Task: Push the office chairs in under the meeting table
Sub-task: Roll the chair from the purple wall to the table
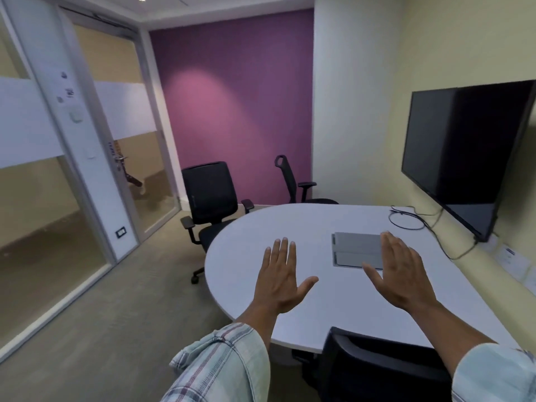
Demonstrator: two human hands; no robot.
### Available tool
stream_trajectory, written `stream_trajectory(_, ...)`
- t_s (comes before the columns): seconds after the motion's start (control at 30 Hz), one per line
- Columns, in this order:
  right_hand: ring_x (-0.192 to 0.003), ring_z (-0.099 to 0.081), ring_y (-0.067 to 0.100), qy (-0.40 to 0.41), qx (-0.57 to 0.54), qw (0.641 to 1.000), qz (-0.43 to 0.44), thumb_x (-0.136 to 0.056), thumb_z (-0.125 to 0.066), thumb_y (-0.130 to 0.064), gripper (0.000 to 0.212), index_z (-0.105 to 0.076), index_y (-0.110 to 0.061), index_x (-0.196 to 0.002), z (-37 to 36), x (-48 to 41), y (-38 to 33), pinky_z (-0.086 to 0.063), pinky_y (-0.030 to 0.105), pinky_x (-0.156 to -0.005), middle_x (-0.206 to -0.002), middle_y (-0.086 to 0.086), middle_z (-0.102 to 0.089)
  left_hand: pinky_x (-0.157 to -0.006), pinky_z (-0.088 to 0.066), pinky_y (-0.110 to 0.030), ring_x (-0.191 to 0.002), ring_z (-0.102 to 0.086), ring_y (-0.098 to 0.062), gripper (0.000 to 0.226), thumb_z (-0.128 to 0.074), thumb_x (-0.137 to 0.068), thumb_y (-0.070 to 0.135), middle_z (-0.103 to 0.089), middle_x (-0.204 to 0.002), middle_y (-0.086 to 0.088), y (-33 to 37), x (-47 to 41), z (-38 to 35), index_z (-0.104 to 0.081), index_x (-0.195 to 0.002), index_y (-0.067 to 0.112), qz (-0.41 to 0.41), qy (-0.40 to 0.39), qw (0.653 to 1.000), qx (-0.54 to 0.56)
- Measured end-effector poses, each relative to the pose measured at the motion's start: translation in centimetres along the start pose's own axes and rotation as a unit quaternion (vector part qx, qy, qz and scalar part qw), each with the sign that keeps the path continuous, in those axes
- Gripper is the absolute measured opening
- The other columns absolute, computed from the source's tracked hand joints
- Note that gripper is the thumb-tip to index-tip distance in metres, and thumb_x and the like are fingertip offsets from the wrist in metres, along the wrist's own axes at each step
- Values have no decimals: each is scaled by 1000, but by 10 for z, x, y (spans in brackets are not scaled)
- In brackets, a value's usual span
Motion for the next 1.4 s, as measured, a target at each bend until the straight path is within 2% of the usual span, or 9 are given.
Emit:
stream_trajectory(0.1,-153,-40,46,-4,-13,1000,20,-97,-28,-72,99,-29,0,-165,-11,-29,-47,-36,64,-122,-169,25,-37,-132,20,-47,-165,27,-28,109,-7,-98,90,20,-182,-9,-52,-3,15,11,-174,15,25,12,999,-17)
stream_trajectory(0.27,-156,-36,45,4,-39,998,45,-98,-25,-74,101,-29,0,-166,-37,-72,-125,-34,63,-125,-172,25,-34,-133,19,-48,-165,26,-28,108,-12,-98,90,19,-182,-9,-139,-4,36,12,-174,17,72,26,997,-29)
stream_trajectory(0.43,-159,-33,44,-3,-63,995,76,-96,-22,-76,104,-27,0,-167,-65,-108,-214,-32,63,-128,-173,24,-32,-138,7,-53,-167,23,-30,108,-12,-99,89,16,-183,-11,-227,4,57,11,-174,15,110,33,992,-49)
stream_trajectory(0.73,-157,-38,45,-24,-101,983,150,-95,-17,-82,107,-31,-4,-166,-141,-155,-387,-35,63,-127,-172,22,-35,-137,11,-53,-166,26,-30,107,-20,-104,84,22,-180,-16,-381,55,65,16,-172,10,157,14,985,-73)
stream_trajectory(0.87,-155,-40,44,-44,-104,975,190,-98,-21,-78,101,-32,-4,-165,-182,-177,-454,-36,61,-126,-171,22,-38,-136,13,-52,-166,26,-29,107,-16,-102,85,20,-181,-16,-442,71,60,16,-171,10,185,22,979,-79)
stream_trajectory(0.97,-156,-40,42,-54,-103,968,223,-101,-17,-80,100,-31,-6,-166,-211,-191,-492,-36,59,-125,-171,20,-38,-137,12,-51,-167,24,-29,108,-16,-101,86,18,-181,-16,-481,75,55,14,-172,10,205,27,975,-85)
stream_trajectory(1.17,-164,-25,37,-65,-121,954,267,-101,-19,-78,98,-21,-8,-170,-270,-242,-562,-29,55,-131,-178,16,-26,-136,14,-50,-167,24,-28,109,-12,-100,89,20,-180,-13,-567,58,35,11,-173,11,238,31,966,-96)
stream_trajectory(1.3,-167,-15,33,-70,-126,949,282,-102,-18,-76,96,-13,-10,-172,-319,-296,-601,-20,53,-135,-180,14,-18,-137,11,-51,-167,25,-28,109,-9,-99,91,20,-180,-12,-631,23,17,12,-173,13,254,23,962,-97)
stream_trajectory(1.4,-167,-13,31,-83,-130,947,281,-103,-18,-76,96,-12,-11,-173,-361,-344,-627,-19,53,-135,-181,12,-17,-137,10,-52,-166,26,-27,109,-8,-99,91,20,-181,-13,-680,-10,-1,15,-172,14,265,11,959,-99)
Point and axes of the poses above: each hand's wrist, its own x-axis away from the middle knuckle, its own z-axis out of the back of the hand, y = z × x, the point moved 4 cm from there along -x, towards the middle knuckle
